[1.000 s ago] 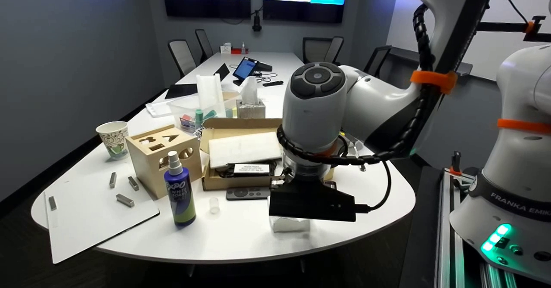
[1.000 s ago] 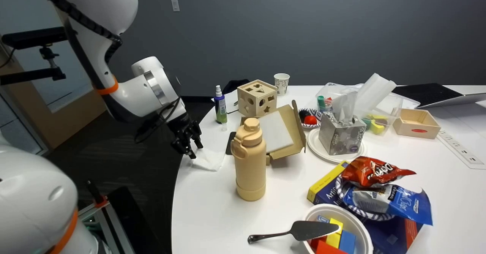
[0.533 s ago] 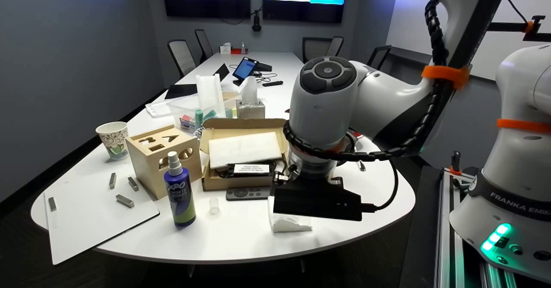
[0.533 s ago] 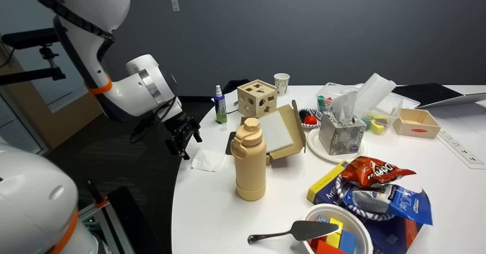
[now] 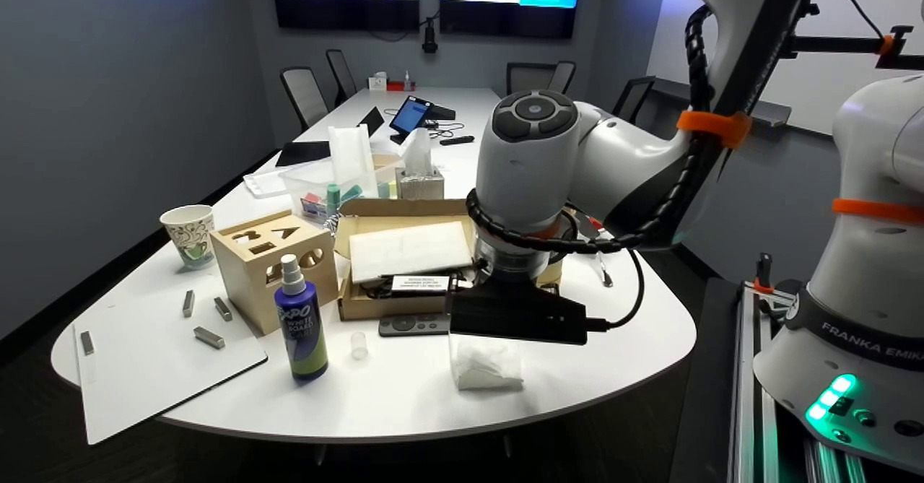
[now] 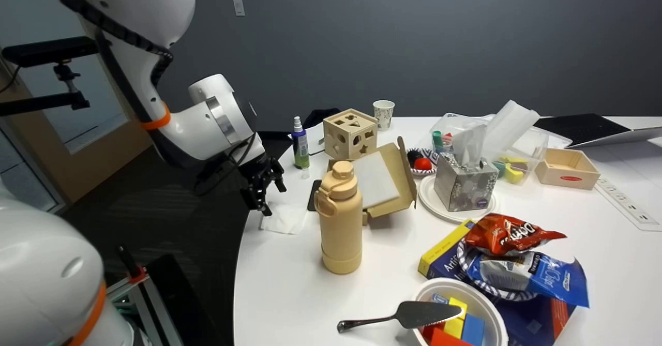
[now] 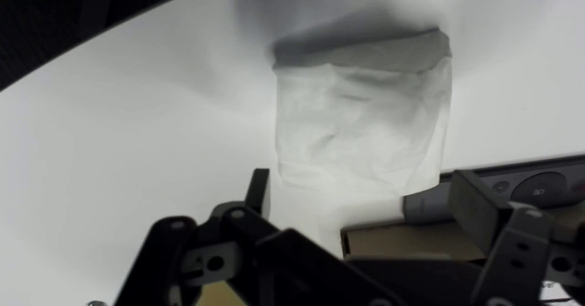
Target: Fold the paper towel in half
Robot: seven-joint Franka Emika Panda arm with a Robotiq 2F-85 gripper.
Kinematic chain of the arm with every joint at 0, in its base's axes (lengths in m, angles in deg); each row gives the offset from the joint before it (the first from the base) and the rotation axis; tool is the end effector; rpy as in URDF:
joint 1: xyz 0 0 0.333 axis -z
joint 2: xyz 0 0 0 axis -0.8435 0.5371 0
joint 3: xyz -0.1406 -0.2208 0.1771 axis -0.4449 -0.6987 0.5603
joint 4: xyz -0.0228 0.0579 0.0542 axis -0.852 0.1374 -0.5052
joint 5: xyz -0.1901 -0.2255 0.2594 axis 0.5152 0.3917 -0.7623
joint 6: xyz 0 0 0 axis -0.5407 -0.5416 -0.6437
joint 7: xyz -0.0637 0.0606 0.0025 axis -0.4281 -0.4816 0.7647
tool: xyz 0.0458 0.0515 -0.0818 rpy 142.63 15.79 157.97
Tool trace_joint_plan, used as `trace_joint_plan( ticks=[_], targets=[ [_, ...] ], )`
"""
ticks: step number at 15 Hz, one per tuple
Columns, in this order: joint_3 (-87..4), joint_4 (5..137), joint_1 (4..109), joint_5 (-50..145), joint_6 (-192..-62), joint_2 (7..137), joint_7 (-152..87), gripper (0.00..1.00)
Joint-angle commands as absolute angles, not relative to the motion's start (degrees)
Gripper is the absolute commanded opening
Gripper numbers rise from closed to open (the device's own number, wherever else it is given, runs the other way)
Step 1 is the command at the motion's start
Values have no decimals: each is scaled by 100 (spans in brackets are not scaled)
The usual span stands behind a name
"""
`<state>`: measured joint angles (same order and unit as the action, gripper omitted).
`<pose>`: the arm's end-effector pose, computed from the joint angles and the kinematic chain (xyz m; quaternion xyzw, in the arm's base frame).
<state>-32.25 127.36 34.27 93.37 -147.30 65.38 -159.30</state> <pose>0.3575 0.2251 0.1885 0.8624 -0.4801 0.1511 0.0544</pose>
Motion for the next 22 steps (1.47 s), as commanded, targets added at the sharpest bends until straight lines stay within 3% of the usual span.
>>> trace_joint_plan(
  ticks=[1,2,3,12,13,22],
  targets=[
    [-3317,12573,3629,9367,-15288,6878,-15487,100],
    [-3315,12545,3662,9323,-15399,6966,-15367,77],
    [-3313,12552,3696,9307,-15491,7003,-15297,75],
    [-3222,12410,3909,9157,-15978,7458,-14760,4],
    [-3201,12358,3951,9124,-16014,7546,-14660,0],
    [-2803,12130,4354,8618,-15981,7797,-13872,0]
  ],
)
